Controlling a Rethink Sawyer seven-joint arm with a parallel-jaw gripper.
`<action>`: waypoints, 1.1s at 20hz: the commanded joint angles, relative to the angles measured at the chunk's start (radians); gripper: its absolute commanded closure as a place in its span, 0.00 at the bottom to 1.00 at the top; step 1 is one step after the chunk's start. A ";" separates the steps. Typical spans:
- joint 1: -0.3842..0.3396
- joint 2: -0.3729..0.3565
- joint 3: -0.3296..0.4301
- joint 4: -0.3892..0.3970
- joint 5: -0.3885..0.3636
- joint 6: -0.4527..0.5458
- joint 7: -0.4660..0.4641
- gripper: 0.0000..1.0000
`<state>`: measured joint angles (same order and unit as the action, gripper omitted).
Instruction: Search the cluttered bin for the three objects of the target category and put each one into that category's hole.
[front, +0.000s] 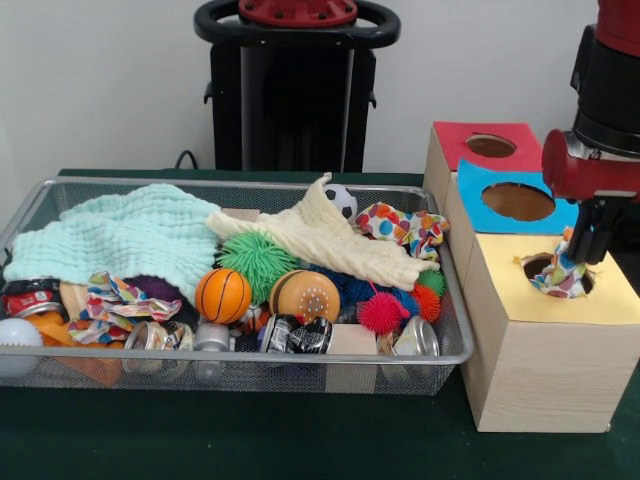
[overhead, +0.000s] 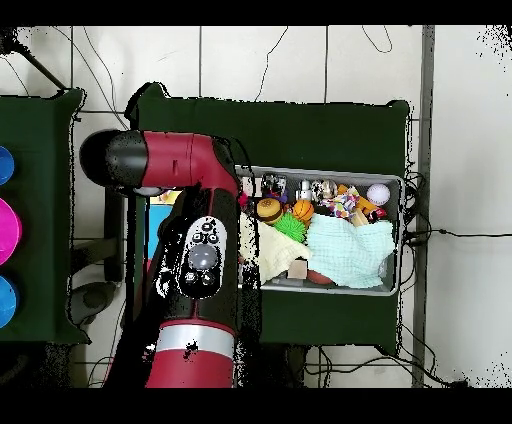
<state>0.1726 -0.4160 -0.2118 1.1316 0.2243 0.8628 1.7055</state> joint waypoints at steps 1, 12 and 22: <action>-0.040 0.031 0.027 0.020 -0.015 0.020 0.178 1.00; -0.052 0.028 0.028 0.038 -0.029 -0.011 0.149 1.00; -0.062 0.031 0.036 0.043 -0.038 -0.019 0.135 1.00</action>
<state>0.1505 -0.4123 -0.2118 1.1316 0.2196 0.8628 1.7055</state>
